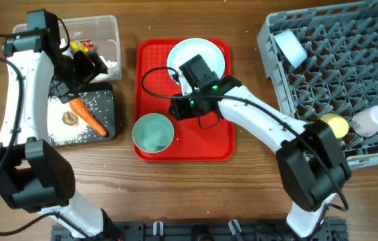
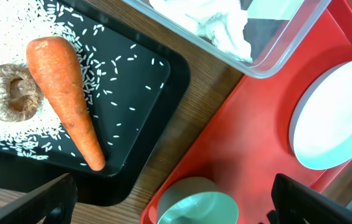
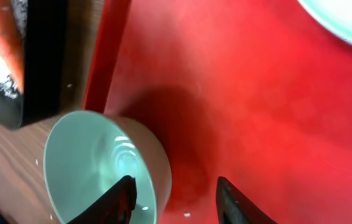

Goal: Sort waste into correct bins and load items into the dishwasher rack
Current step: 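Grasp the pale green bowl on the red tray with the right gripper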

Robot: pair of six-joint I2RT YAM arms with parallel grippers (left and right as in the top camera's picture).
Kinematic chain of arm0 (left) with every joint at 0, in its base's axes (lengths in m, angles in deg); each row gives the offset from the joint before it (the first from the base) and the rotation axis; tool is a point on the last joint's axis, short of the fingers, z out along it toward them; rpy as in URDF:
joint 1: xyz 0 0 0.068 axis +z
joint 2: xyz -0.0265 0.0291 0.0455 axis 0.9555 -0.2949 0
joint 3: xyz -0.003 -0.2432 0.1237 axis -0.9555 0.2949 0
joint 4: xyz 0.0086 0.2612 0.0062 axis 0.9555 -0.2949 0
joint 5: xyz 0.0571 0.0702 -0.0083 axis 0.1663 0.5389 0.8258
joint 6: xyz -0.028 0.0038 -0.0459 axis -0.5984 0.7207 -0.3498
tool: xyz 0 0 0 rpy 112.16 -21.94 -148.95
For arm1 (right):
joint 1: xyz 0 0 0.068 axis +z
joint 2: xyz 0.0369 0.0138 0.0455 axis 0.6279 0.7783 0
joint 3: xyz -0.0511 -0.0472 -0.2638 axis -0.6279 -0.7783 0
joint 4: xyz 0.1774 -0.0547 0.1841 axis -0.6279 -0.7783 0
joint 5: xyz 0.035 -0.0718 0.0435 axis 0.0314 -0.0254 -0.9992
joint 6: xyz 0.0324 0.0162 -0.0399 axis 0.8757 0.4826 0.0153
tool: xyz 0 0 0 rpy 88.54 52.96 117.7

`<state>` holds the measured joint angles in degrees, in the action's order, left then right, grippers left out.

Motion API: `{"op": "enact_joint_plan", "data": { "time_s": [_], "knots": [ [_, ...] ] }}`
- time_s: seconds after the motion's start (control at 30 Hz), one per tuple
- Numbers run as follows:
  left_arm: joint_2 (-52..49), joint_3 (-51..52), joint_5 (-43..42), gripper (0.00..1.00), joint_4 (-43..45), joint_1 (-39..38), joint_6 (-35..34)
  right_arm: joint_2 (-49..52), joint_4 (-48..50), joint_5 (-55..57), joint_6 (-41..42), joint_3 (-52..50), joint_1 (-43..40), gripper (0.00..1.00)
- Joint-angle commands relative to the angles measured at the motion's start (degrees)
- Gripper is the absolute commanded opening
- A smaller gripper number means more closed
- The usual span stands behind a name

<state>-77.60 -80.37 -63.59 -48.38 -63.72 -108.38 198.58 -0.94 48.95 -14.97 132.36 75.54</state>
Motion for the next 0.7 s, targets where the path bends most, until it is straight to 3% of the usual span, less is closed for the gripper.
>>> {"op": "enact_joint_plan", "data": {
  "time_s": [0.0,0.13,0.27,0.57,0.67],
  "knots": [
    [0.5,0.0,-0.7,1.0,0.0,0.1,0.3,2.9,1.4,1.2,6.2,-0.5,2.3,0.36],
    [0.5,0.0,-0.7,1.0,0.0,0.1,0.3,4.1,1.9,0.3,8.0,-0.5,3.0,0.29],
    [0.5,0.0,-0.7,1.0,0.0,0.1,0.3,4.8,2.1,0.1,9.0,-0.5,4.2,0.04],
    [0.5,0.0,-0.7,1.0,0.0,0.1,0.3,3.6,1.4,0.4,6.8,1.0,3.3,0.04],
    [0.5,0.0,-0.7,1.0,0.0,0.1,0.3,-2.7,-2.6,12.0,2.1,1.8,-0.3,0.04]
  ]
}}
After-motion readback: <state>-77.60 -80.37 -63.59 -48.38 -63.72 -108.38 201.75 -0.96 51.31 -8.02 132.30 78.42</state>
